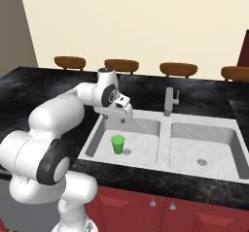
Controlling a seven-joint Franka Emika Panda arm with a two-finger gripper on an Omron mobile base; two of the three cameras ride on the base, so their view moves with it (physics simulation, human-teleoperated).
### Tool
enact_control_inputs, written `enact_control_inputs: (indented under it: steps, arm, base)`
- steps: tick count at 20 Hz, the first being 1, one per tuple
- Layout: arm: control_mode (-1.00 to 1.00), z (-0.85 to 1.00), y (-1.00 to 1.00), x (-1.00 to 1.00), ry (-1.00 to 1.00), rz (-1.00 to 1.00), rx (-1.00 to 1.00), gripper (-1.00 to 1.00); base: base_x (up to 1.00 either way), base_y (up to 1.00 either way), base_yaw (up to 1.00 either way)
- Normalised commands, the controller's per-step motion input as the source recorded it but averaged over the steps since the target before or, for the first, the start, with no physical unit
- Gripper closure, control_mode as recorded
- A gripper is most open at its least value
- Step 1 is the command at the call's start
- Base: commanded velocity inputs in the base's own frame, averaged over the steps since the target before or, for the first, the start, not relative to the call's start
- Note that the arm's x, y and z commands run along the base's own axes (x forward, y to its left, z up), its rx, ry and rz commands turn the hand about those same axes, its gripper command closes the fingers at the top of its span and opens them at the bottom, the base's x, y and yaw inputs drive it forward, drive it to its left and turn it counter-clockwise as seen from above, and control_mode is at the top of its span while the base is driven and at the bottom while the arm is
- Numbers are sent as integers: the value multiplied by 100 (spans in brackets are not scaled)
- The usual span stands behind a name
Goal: Move any existing items from the left basin to the right basin for drying. Then move the mug from the counter to the left basin of the sink for washing.
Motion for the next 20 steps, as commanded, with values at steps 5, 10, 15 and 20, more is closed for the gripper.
enact_control_inputs:
  steps: [5,10,15,20]
  arm:
    - [-100,-22,-9,26,0,0,0,-100]
    - [-100,-24,-5,29,0,0,0,-100]
    - [-100,-25,-3,28,1,0,0,-100]
    - [-100,-28,-4,24,1,0,0,-100]
  base:
    - [0,0,0]
    - [0,0,0]
    - [0,0,0]
    - [0,0,0]
